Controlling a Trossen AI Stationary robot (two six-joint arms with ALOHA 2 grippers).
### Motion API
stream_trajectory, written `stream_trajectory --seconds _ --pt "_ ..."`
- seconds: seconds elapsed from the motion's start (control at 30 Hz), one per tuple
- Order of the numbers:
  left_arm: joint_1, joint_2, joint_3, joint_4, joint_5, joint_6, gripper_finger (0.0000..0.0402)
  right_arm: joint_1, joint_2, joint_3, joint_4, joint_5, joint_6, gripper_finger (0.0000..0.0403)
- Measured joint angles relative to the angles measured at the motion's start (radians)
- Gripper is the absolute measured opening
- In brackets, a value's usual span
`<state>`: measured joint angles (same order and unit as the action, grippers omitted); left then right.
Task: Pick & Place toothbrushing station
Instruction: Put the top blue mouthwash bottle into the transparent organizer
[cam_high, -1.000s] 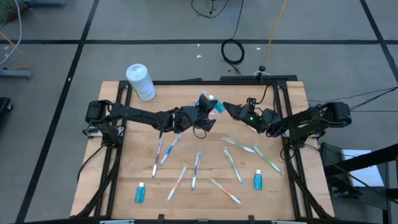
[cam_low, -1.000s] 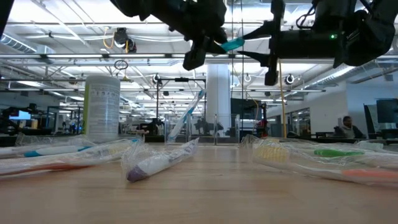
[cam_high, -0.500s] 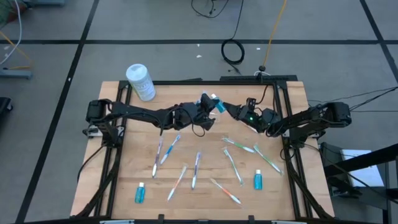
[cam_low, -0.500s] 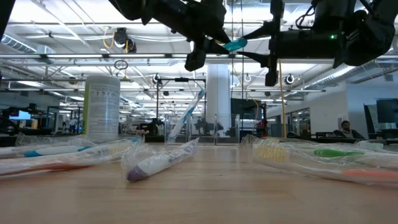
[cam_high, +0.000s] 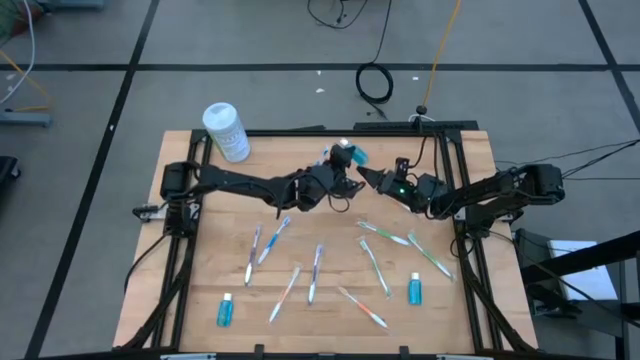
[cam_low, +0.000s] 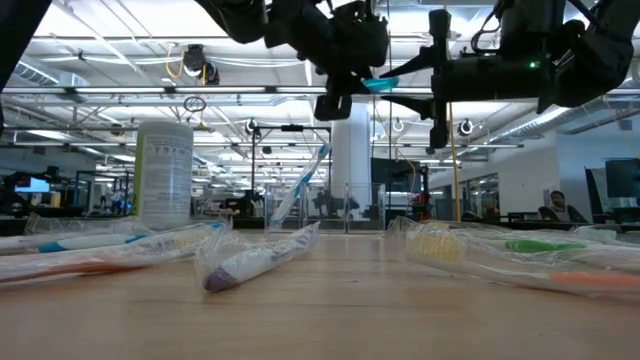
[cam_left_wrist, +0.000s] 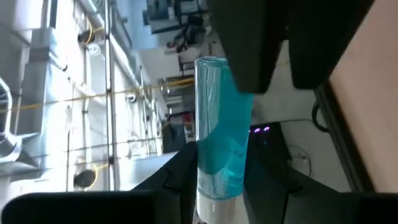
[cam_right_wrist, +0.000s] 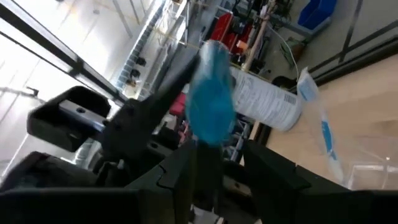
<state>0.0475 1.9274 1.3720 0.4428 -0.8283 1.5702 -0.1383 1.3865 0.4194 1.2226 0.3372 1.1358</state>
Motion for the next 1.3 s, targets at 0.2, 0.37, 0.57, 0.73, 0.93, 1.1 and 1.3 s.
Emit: stream_trajectory --seconds 0.2,0.37,0.57,0.73,0.93,1.1,1.3 --pt "-0.020 0.002 0.000 -0.048 -0.004 0.006 0.0113 -0.012 0.000 0.000 0.029 -0.002 -0.034 0.0130" --pt "-0.027 0.000 0.000 -0.087 0.014 -0.007 0.0113 -0.012 0.000 -0.002 0.029 -0.001 -0.049 0.0130" --pt "-0.028 0.001 0.000 -0.054 0.039 0.000 0.0113 -0.013 -0.001 -0.002 0.037 -0.002 -0.049 0.0130" --pt "-0.026 0.001 0.000 -0.055 0.051 -0.001 0.0113 -0.013 0.000 -0.002 0.040 -0.001 -0.049 0.0114" --pt "-0.026 0.001 -0.001 -0.056 0.050 0.005 0.0113 -0.013 0.000 -0.002 0.038 -0.001 -0.048 0.0081" --pt "-0.027 0.001 -0.001 -0.056 0.045 0.006 0.0113 -0.013 0.000 -0.001 0.037 -0.001 -0.056 0.0088" --pt "-0.028 0.001 -0.001 -0.059 0.026 -0.020 0.0113 -0.013 0.000 0.000 0.030 -0.001 -0.057 0.0089"
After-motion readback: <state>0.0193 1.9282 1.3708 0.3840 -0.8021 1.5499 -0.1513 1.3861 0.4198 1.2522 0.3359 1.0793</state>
